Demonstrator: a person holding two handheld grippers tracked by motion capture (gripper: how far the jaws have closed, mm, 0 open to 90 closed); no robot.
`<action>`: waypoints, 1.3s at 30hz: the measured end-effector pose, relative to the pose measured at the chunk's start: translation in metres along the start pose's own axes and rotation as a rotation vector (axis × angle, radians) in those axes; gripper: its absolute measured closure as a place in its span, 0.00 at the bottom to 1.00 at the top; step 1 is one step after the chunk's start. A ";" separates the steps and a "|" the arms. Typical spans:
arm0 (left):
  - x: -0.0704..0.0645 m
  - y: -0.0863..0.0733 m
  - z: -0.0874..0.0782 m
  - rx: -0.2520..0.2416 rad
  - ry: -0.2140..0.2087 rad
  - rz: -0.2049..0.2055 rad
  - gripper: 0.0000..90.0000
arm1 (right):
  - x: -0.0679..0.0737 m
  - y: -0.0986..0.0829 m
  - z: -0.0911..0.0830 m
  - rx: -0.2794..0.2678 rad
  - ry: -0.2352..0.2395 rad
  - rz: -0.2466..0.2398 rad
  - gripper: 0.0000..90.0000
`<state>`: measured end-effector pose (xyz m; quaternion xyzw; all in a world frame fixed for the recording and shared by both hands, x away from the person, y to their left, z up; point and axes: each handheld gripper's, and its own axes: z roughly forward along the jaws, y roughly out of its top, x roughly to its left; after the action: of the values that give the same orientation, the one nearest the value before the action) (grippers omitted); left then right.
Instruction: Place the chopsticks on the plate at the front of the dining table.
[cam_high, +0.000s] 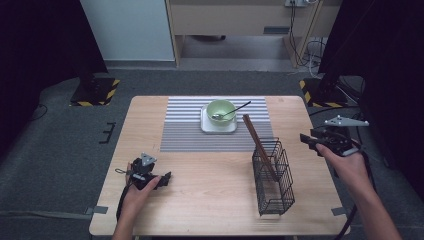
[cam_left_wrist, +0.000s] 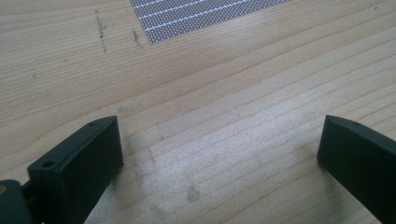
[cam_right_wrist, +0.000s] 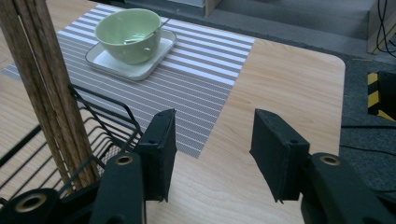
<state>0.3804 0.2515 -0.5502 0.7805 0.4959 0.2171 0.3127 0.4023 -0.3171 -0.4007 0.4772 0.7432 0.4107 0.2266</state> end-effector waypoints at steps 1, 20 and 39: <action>0.000 0.000 0.000 0.000 0.000 0.000 0.00 | 0.003 0.004 0.002 0.002 0.006 -0.005 0.61; 0.000 0.000 0.000 0.001 0.000 0.001 0.00 | 0.059 0.039 0.026 -0.034 0.141 -0.105 0.83; 0.000 0.000 0.000 0.001 0.000 0.001 0.00 | 0.099 0.040 0.052 -0.067 0.240 -0.120 0.69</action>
<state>0.3803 0.2517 -0.5502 0.7809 0.4956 0.2170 0.3120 0.4172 -0.1998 -0.3918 0.3714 0.7781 0.4750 0.1760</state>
